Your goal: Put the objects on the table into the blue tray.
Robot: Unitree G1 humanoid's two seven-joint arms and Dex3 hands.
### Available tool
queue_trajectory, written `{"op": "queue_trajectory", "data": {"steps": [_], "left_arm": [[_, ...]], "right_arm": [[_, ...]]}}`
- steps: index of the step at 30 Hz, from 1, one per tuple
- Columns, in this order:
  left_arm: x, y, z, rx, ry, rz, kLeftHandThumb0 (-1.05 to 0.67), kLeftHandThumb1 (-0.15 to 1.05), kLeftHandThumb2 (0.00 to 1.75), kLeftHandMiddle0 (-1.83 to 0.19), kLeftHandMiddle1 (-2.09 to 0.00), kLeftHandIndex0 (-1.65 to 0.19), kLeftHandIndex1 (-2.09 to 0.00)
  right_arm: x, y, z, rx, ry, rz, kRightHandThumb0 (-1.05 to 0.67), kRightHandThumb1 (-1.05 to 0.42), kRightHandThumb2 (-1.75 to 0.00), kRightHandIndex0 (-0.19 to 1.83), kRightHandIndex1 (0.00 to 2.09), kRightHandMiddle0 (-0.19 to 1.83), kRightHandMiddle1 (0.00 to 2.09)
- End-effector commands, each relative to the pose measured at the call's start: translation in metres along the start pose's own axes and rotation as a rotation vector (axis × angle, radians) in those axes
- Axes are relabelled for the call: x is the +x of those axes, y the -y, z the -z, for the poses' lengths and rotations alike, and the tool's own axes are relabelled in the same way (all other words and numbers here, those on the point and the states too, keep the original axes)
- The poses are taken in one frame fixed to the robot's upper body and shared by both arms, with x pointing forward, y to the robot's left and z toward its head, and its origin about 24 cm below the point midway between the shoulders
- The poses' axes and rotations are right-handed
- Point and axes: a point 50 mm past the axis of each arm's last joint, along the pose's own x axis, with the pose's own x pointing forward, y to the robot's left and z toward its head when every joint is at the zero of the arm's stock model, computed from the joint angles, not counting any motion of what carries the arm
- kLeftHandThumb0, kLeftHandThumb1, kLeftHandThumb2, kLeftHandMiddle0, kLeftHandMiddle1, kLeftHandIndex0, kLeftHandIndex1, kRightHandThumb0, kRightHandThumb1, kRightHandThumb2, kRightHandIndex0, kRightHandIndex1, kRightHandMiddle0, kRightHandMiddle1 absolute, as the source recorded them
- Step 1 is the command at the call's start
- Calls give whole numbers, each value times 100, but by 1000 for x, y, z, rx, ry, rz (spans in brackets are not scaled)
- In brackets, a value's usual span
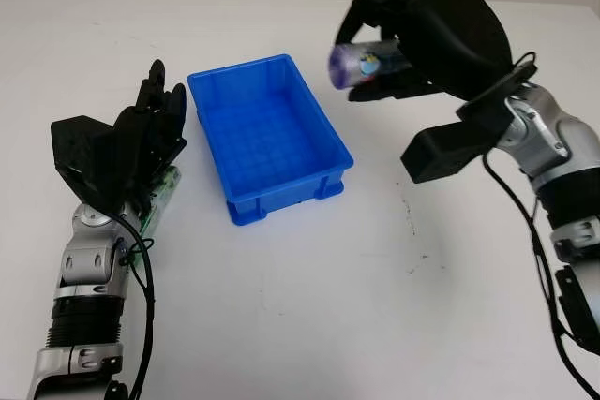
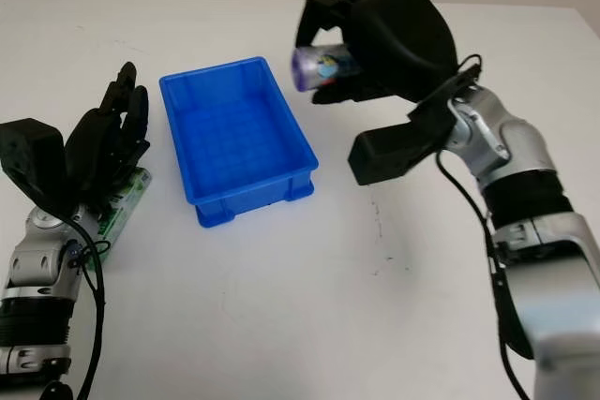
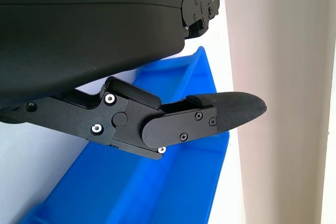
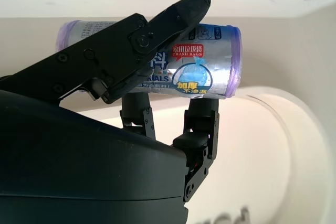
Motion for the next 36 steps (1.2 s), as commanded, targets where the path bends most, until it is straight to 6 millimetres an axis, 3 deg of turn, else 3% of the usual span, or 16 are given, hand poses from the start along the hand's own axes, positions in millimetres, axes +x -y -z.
{"op": "queue_trajectory", "data": {"steps": [1,4,10,13,14,15,18,20,21,26,28,33,36], "left_arm": [[-1,1,-2,1,16,-2,-81,105,61,19,-3,19,-2],[-1,0,-1,2,15,-9,-82,105,61,19,-4,19,-2],[-2,1,-2,4,14,-20,-83,105,60,18,-5,18,-3],[-3,0,-2,-2,13,-25,-83,105,60,18,-5,18,-4],[-3,0,-2,0,13,-26,-82,105,60,18,-5,18,-4],[-3,-1,-2,2,13,-27,-82,105,60,19,-5,19,-4],[-3,-1,-3,5,13,-26,-82,105,61,19,-5,19,-4],[-2,-1,-3,6,14,-23,-82,105,61,18,-5,19,-4],[-2,-1,-3,5,16,-21,-82,105,61,19,-5,19,-4],[-1,-1,-3,12,14,-17,-82,105,62,19,-5,19,-4],[0,-1,-2,11,13,-18,-82,105,62,19,-5,19,-4],[0,-1,-2,9,13,-18,-83,105,61,19,-5,19,-5],[0,-1,-2,11,12,-17,-82,105,62,19,-5,19,-4]], "right_arm": [[15,6,-14,56,64,50,-43,-105,-17,119,209,95,209],[24,-3,-27,117,108,29,-48,-105,-20,109,209,80,209],[30,-24,-38,161,152,-89,-50,-105,-16,106,209,71,209],[28,-33,-32,146,109,-251,-52,-105,-11,58,205,39,204],[27,-35,-30,123,98,-313,-56,-105,-13,40,193,26,189],[26,-36,-29,88,88,-373,-62,-105,-18,23,163,14,155],[22,-35,-26,-2,91,-534,-77,-105,-36,-4,61,-11,56],[20,-36,-24,-33,85,-599,-84,-105,-43,-13,20,-17,21],[18,-35,-23,-38,79,-620,-86,-105,-45,-16,10,-18,11],[15,-29,-22,-66,71,-636,-98,-105,-41,-19,0,-19,0],[15,-23,-22,-77,68,-601,-101,-105,-47,-19,0,-19,0],[9,-8,-19,101,54,-270,-96,-105,-72,-19,0,-19,0],[4,-3,-10,255,-19,-91,-92,-105,-78,-19,0,-19,0]]}}
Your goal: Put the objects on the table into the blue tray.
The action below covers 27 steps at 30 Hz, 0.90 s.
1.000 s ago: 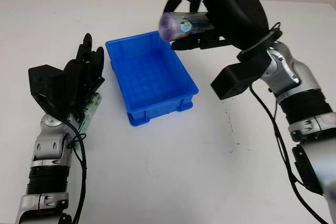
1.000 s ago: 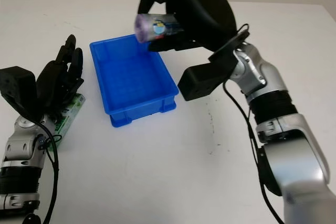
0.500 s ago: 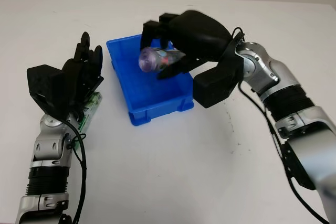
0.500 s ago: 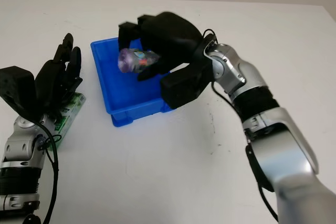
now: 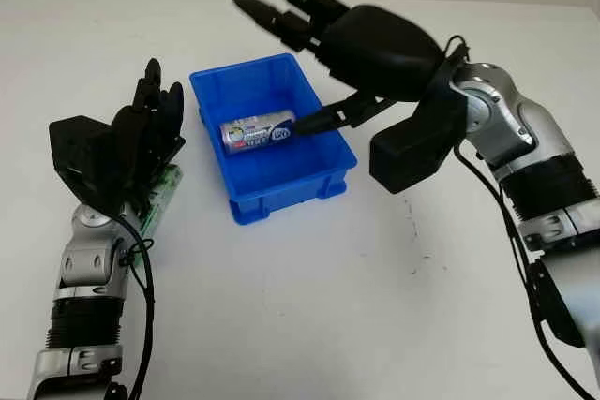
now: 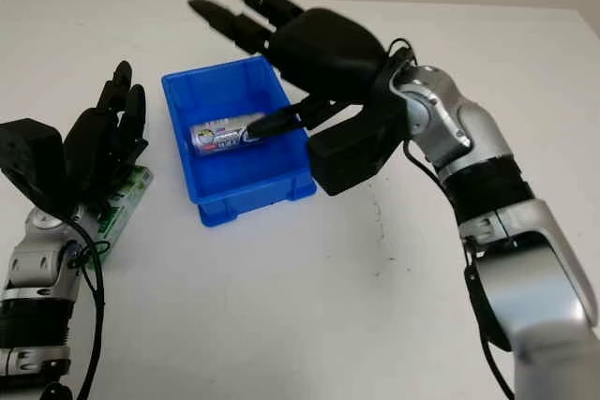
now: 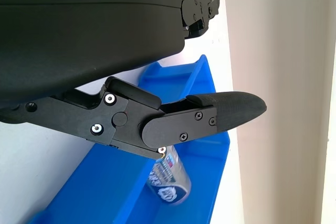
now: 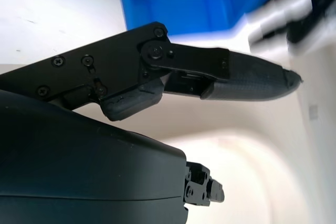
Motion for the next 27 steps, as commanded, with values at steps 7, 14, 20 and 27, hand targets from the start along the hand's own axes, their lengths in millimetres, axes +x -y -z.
{"op": "queue_trajectory", "data": {"steps": [7,14,20,27], "left_arm": [[1,0,-2,11,10,4,-82,105,62,19,-5,19,-4],[3,-3,-3,8,16,11,-82,105,62,19,-5,19,-4],[3,-4,-3,20,15,19,-82,105,62,19,-5,18,-4],[4,-5,-4,21,13,19,-82,105,61,19,-5,18,-5]], "right_arm": [[-42,5,42,462,-316,320,-46,-105,-39,-19,0,-19,0],[-93,-37,71,736,-698,217,-67,-105,-60,-19,0,-19,0],[-113,-49,68,786,-796,234,-67,-105,-74,-19,0,-19,0],[-120,-59,64,892,-866,269,-63,-105,-82,-19,0,-19,0]]}}
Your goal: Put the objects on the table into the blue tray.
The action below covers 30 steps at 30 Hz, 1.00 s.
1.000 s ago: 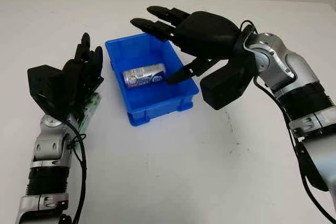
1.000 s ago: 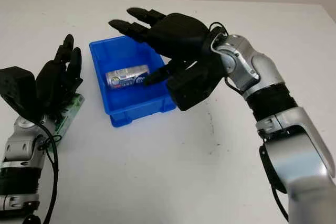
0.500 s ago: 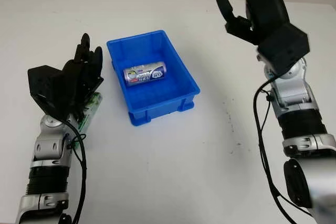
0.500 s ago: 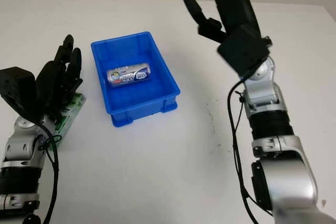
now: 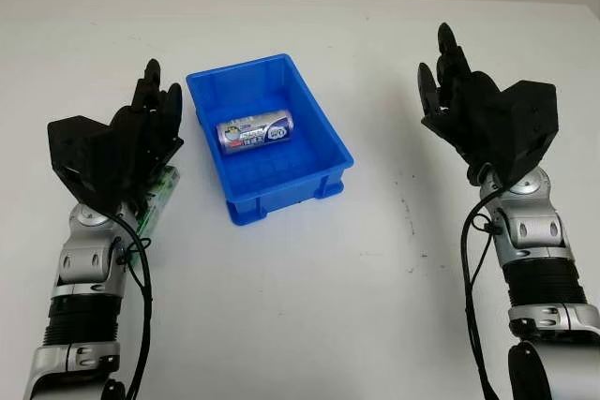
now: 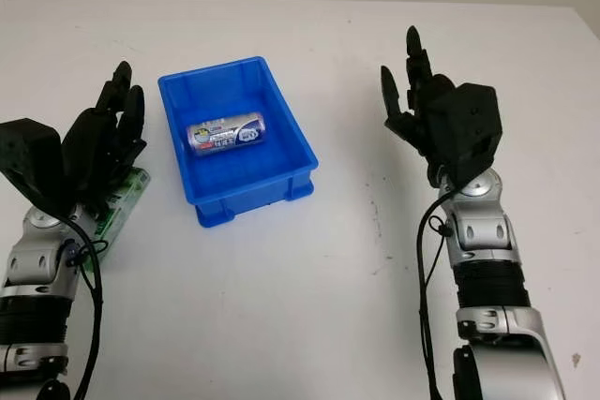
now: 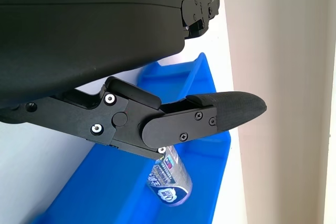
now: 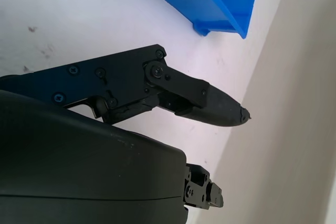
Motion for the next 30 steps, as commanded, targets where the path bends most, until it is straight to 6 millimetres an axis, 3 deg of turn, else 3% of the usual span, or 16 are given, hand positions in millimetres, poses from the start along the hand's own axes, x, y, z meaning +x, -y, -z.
{"op": "queue_trajectory", "data": {"steps": [1,10,20,30], "left_arm": [[2,-2,-5,7,12,0,-82,105,61,19,-5,18,-5],[-1,-3,-14,37,36,9,-82,105,61,19,-5,19,-5],[-22,-35,-76,162,250,66,-79,105,54,17,-5,16,-5],[-34,-62,-92,250,257,118,-76,105,46,13,-6,12,-6]], "right_arm": [[-3,-1,-1,26,1,16,-63,-105,-82,-19,0,-19,0],[-3,-8,-7,50,1,18,-65,-105,-80,-19,0,-19,0],[-2,-12,-9,57,3,-22,-68,-105,-81,-19,0,-19,0],[1,-13,-9,58,6,-46,-68,-105,-80,-19,0,-19,0]]}}
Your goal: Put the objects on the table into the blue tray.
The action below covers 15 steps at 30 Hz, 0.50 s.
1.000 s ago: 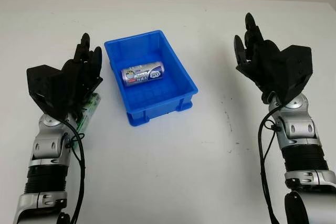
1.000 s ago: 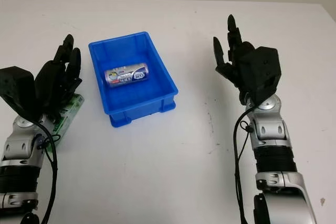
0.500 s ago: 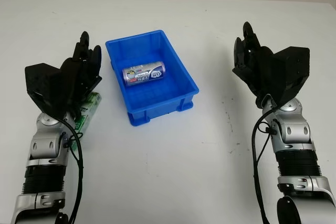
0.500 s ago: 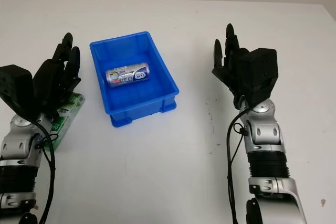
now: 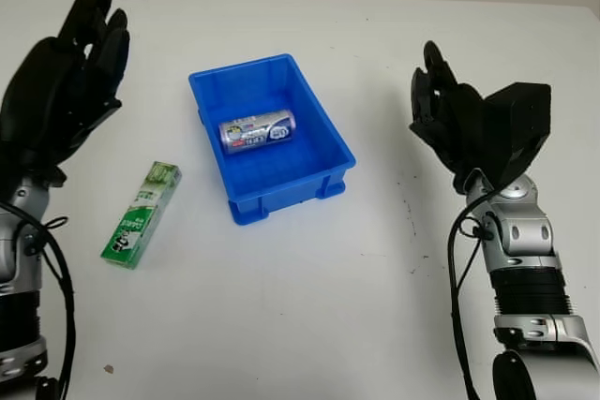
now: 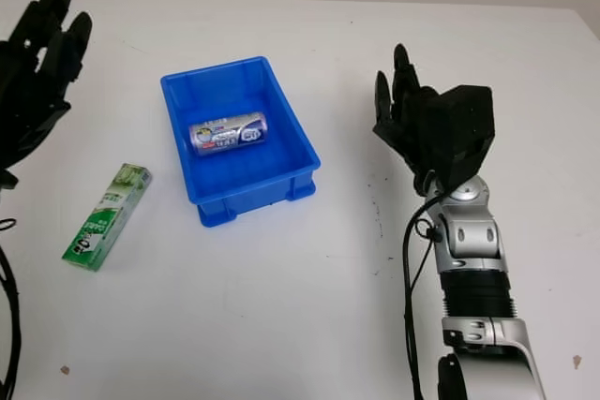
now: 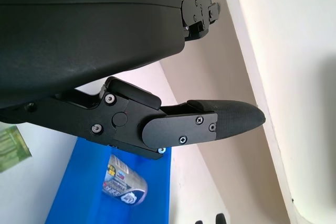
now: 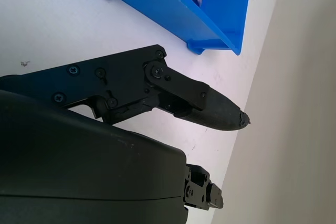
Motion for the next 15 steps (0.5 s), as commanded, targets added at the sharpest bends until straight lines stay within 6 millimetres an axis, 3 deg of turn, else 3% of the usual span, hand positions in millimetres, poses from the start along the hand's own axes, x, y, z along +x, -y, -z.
{"op": "queue_trajectory", "data": {"steps": [1,7,11,15], "left_arm": [[-6,-8,-4,48,-11,23,-76,105,46,12,-6,11,-7],[-13,-15,-6,139,-70,81,-71,105,36,5,-7,5,-8],[-19,-18,-12,398,-157,161,-70,105,36,1,-6,1,-8],[-25,-19,-17,519,-220,249,-63,102,11,5,-5,2,-6]], "right_arm": [[3,0,-6,-2,27,-6,-68,-105,-80,-19,0,-19,0],[3,0,-6,-2,23,-11,-68,-105,-79,-19,0,-19,0],[3,0,-5,3,32,-18,-69,-105,-78,-19,0,-19,0],[3,-1,-5,4,36,-20,-66,-105,-78,-19,0,-19,0]]}}
